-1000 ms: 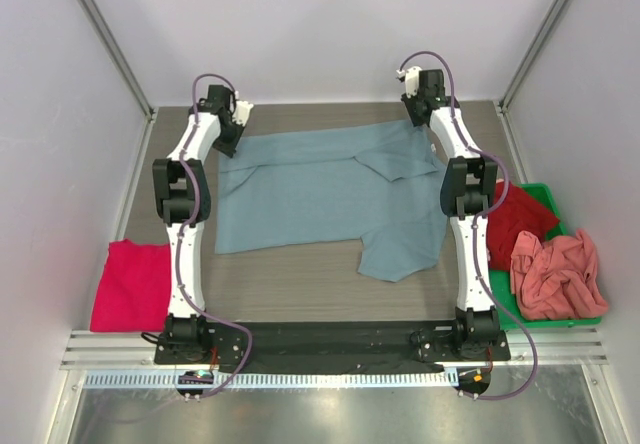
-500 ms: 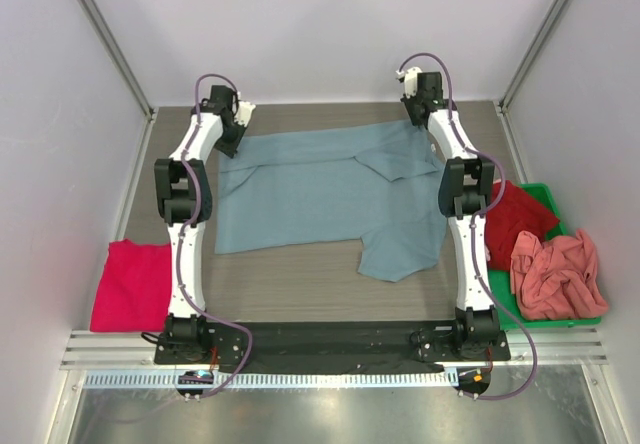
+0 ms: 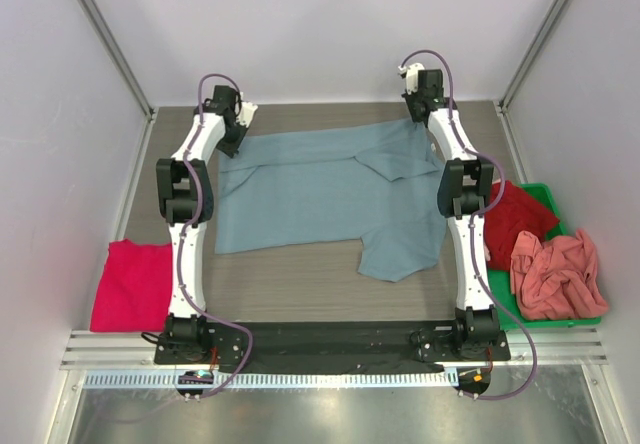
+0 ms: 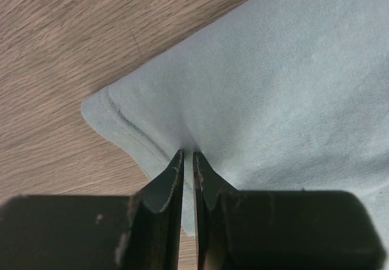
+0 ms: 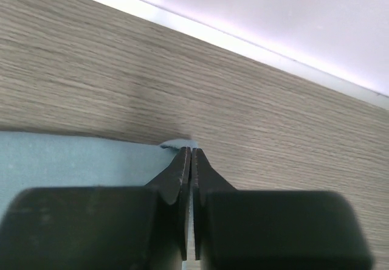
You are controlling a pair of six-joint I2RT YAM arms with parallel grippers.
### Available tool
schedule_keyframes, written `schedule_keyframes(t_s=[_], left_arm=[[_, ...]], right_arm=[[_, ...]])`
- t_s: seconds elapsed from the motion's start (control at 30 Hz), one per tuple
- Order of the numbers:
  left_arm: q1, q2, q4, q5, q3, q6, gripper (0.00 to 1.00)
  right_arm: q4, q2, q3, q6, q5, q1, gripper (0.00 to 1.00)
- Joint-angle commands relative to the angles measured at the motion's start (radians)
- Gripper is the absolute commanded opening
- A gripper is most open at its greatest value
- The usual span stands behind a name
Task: Fold and stack the t-shirts
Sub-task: Fold the tshirt
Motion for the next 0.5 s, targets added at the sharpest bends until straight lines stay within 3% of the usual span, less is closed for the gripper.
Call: schedule_keyframes(t_s=[0.0,0.07,0.13,0.47], left_arm=[[-0.004,0.011,0.021,-0.019,0.023,0.02,0.11],[-0.004,0.01,0.02,-0.02,0.023,0.023,0.11],[-0.004,0.011,0.021,-0.023,0.021,0.023,0.11],[-0.004,0.01,0.023,-0.024,0.017,0.023,0.11]], right_arm=[[0.037,-0.031,0.048,0.027,0.028,-0.01,0.09],[0.035,-0.053,0.028,0.027,0.01,-0.008,0.19],[0.031,-0.064,0.013,0.028,0.002,-0.007,0.22],[0.02,-0.048,0.017,0.028,-0.004,0.002,0.23]])
